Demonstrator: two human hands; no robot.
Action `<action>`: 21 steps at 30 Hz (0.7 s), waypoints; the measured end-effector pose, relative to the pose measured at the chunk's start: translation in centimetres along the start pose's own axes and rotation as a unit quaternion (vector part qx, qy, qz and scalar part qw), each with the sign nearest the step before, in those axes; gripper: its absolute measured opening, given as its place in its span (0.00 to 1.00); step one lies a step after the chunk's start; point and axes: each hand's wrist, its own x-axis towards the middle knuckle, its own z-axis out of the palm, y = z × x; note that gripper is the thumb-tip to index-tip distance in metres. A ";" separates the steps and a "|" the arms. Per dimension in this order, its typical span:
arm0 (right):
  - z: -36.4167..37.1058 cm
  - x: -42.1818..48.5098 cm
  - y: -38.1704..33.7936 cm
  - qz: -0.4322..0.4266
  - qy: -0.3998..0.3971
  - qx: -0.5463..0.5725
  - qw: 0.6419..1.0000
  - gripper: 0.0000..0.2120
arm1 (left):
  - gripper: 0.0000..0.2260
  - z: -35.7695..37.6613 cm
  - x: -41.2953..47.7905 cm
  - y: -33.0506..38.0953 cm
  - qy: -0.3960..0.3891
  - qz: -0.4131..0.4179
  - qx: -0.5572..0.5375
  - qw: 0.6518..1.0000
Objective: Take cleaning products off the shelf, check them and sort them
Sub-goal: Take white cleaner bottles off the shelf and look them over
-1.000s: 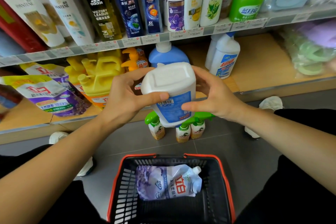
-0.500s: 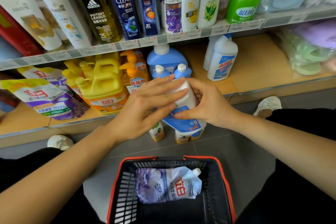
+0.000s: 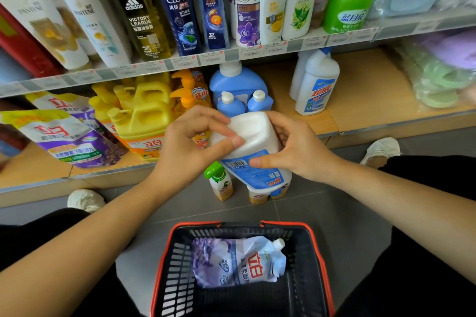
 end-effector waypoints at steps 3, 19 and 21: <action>0.3 -0.1 0.0 -0.001 -0.009 -0.008 1.000 0.31 | 0.13 0.4 0.4 0.0 -0.025 -0.150 -0.130 0.980; -1.1 0.7 -0.1 0.014 0.038 0.070 0.997 0.27 | 0.22 0.3 -0.7 -1.6 -0.041 -0.118 -0.213 0.969; -1.3 0.8 0.1 0.018 0.034 0.076 0.996 0.31 | 0.22 0.9 -1.1 -1.7 0.000 -0.098 -0.189 0.977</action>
